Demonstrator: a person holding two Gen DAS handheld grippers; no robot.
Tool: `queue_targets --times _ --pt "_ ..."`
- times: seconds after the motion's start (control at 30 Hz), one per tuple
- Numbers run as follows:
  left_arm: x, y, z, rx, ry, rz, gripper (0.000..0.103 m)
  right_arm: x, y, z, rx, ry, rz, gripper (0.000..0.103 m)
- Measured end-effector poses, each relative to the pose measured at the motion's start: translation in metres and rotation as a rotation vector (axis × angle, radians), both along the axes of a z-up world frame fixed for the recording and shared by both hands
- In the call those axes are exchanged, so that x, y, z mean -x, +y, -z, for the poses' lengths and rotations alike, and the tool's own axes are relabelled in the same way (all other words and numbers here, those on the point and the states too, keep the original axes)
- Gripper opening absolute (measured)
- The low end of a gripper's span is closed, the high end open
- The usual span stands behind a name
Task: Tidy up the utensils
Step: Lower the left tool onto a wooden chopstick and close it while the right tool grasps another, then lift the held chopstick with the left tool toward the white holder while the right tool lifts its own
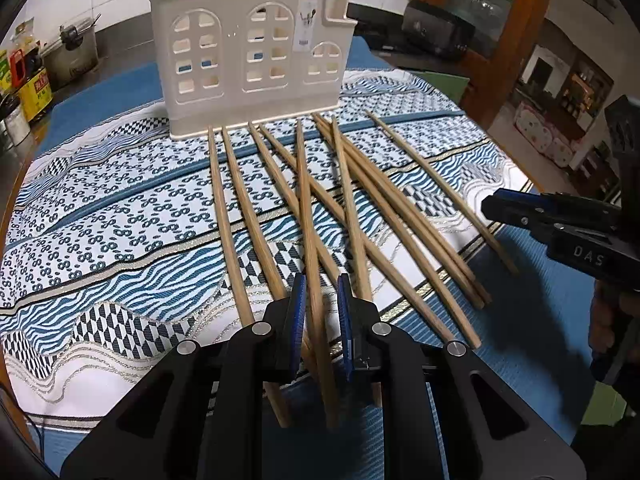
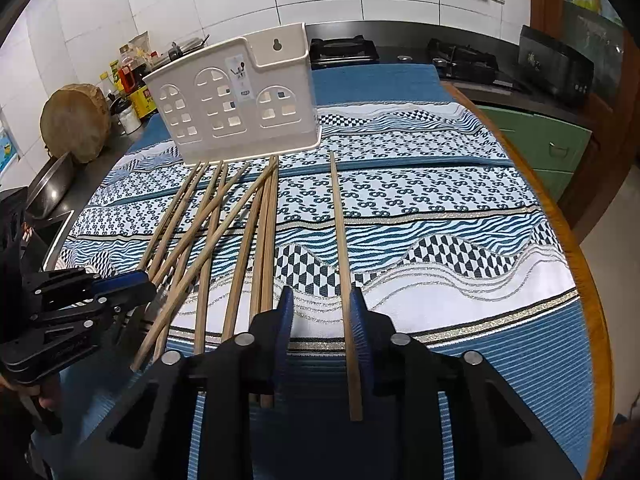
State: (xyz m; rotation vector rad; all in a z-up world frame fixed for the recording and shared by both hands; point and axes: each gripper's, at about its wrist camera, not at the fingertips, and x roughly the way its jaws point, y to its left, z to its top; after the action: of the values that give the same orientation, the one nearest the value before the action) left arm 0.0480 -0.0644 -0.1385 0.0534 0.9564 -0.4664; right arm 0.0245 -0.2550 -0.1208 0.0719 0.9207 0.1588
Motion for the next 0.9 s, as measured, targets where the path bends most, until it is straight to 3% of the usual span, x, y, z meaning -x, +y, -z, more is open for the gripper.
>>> queue_targets --times 0.4,0.9 --pt "-0.006 -0.005 0.01 -0.032 0.04 0.006 0.009 -0.008 0.0 0.01 0.009 0.024 -0.004 0.016" --pt "-0.009 -0.012 0.015 -0.052 0.045 0.007 0.01 -0.019 -0.005 0.032 0.097 0.055 0.003 0.009"
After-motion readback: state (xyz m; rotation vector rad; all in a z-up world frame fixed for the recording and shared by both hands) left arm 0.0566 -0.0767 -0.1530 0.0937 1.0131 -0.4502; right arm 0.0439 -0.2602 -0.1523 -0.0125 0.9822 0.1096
